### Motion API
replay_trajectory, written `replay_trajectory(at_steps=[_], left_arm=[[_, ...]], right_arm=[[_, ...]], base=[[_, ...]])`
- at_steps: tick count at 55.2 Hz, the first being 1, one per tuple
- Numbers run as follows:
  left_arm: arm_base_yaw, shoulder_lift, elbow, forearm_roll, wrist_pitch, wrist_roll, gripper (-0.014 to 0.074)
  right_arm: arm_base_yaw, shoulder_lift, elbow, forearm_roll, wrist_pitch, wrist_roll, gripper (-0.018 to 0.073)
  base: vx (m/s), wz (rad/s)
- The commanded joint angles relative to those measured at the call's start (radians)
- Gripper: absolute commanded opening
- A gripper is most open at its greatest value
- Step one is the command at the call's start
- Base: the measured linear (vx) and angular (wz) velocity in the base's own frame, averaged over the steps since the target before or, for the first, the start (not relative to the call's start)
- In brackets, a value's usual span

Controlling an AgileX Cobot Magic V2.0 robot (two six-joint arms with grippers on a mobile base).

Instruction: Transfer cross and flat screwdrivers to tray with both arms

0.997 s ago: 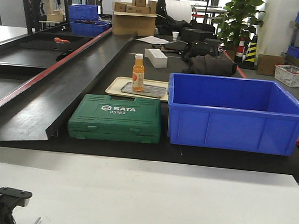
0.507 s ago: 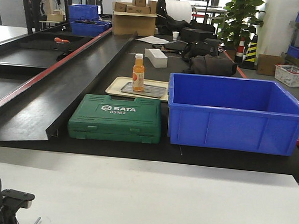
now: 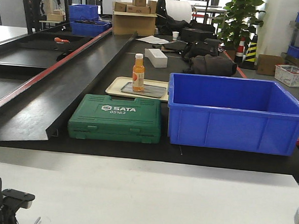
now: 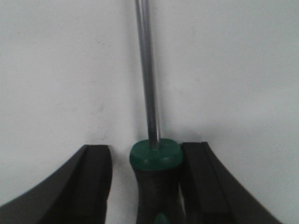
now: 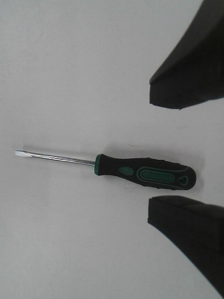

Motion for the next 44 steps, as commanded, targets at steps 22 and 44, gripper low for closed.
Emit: replay_trajectory(at_steps=[22,44], left_arm=[[0.004,-0.026,-0.011,-0.031,0.032,-0.002,-0.0008],[0.004,-0.026,-0.011,-0.037,0.028,-0.002,-0.0006]], right_arm=[[0.073,0.391,-0.186,0.007,-0.074,0.002,0.0491],[0.094,0.571,-0.204,0.000,-0.138,0.105,0.0491]], base=[[0.00,0.00],[0.00,0.00]])
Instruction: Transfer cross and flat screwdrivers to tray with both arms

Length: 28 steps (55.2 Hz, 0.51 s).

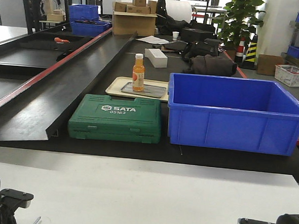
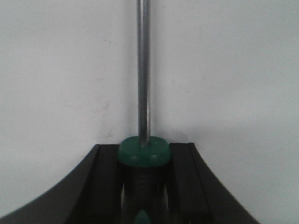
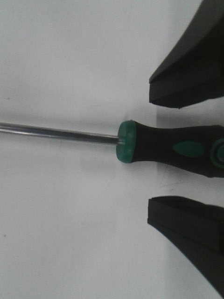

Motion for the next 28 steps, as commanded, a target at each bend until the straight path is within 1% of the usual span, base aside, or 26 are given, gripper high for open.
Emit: replay_trajectory(at_steps=[1,5,21,28], left_arm=[[-0.002,-0.026,-0.007,-0.034,0.019,-0.005,-0.0006],[-0.002,-0.026,-0.007,-0.037,0.018,-0.005,-0.0006],[-0.002,-0.026,-0.007,-0.048,0.012,-0.005,-0.0006],[-0.002,-0.026,-0.007,-0.053,0.012,-0.005,-0.0006]], right_arm=[[-0.002,-0.005,-0.028,-0.006,-0.060,0.004,0.0491],[-0.002,0.018,-0.028,-0.005,-0.086,0.005,0.0491],[-0.002,0.088,-0.028,-0.006,-0.120,0.004,0.0491],[-0.002,0.096,-0.028,-0.002,-0.088,0.004,0.0479]], base=[[0.00,0.00],[0.00,0.00],[0.00,0.00],[0.00,0.00]])
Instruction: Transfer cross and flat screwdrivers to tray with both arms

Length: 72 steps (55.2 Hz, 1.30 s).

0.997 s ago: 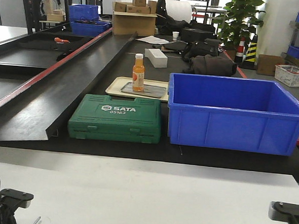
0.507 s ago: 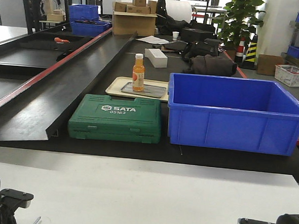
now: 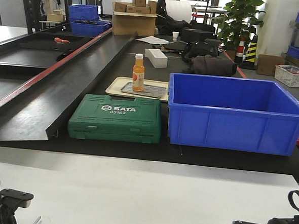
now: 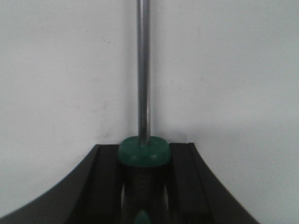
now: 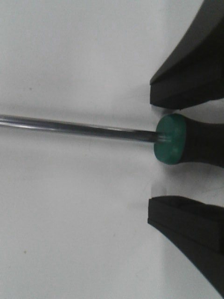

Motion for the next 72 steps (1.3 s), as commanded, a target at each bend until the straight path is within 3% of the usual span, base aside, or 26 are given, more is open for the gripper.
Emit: replay_trajectory(at_steps=[1,13,36,44,59,72], left_arm=[[-0.003,-0.026,-0.007,-0.039,0.012,-0.006,-0.0006],[-0.003,-0.026,-0.007,-0.039,0.012,-0.006,-0.0006],[-0.003,-0.026,-0.007,-0.039,0.012,-0.006,-0.0006],[-0.003,-0.026,-0.007,-0.039,0.008,-0.006,-0.0006],[-0.003,-0.026,-0.007,-0.055,0.008,-0.006,-0.0006],[-0.004,-0.056,-0.007,-0.129,-0.032,0.028,-0.0003]], right_arm=[[-0.002,-0.005,-0.006,0.008,0.001,-0.001,0.0473],[-0.002,-0.005,-0.006,0.008,0.083,-0.008,0.0404],[-0.002,-0.005,-0.006,0.008,0.172,-0.016,0.0372],[-0.002,-0.005,-0.006,0.008,0.136,-0.019,0.0267],[-0.002,-0.005,-0.006,0.008,0.084,-0.040,-0.0011],[-0.002,-0.030,-0.049,0.008,0.065,-0.080,-0.0012]], base=[[0.00,0.00],[0.00,0.00],[0.00,0.00],[0.00,0.00],[0.00,0.00],[0.00,0.00]])
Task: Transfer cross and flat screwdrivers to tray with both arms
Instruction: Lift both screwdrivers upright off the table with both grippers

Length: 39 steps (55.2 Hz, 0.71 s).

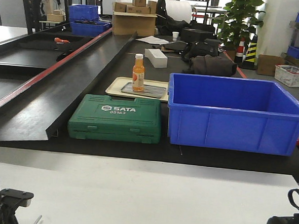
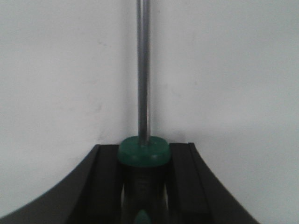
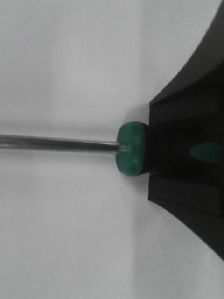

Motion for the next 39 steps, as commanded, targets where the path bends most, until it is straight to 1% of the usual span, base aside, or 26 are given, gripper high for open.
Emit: replay_trajectory(at_steps=[1,4,14,21,28,34,37,39], left_arm=[[-0.005,-0.062,-0.007,-0.086,-0.026,0.027,-0.0003],[-0.005,-0.094,-0.007,-0.117,-0.042,0.058,-0.0003],[-0.018,-0.279,-0.007,-0.289,-0.138,0.173,0.0000],[-0.053,-0.418,-0.007,-0.407,-0.186,0.243,0.0000],[-0.109,-0.538,-0.007,-0.502,-0.239,0.336,0.0000],[-0.146,-0.635,-0.007,-0.567,-0.308,0.349,0.0000],[-0.153,-0.677,-0.008,-0.588,-0.343,0.349,0.0000],[-0.156,-0.703,-0.012,-0.590,-0.357,0.350,0.0000]], right_arm=[[-0.001,-0.046,-0.037,0.017,-0.048,-0.038,-0.0012],[-0.001,-0.078,-0.050,0.018,-0.047,-0.066,-0.0011],[-0.001,-0.252,-0.108,0.019,-0.093,-0.093,-0.0009],[0.014,-0.370,-0.166,0.016,-0.109,-0.136,-0.0008],[0.071,-0.457,-0.237,0.013,-0.125,-0.202,-0.0008],[0.116,-0.506,-0.320,0.014,-0.121,-0.192,-0.0008],[0.131,-0.530,-0.361,0.014,-0.121,-0.180,-0.0008],[0.138,-0.540,-0.380,0.012,-0.121,-0.180,-0.0008]], base=[[0.00,0.00],[0.00,0.00],[0.00,0.00],[0.00,0.00],[0.00,0.00],[0.00,0.00],[0.00,0.00],[0.00,0.00]])
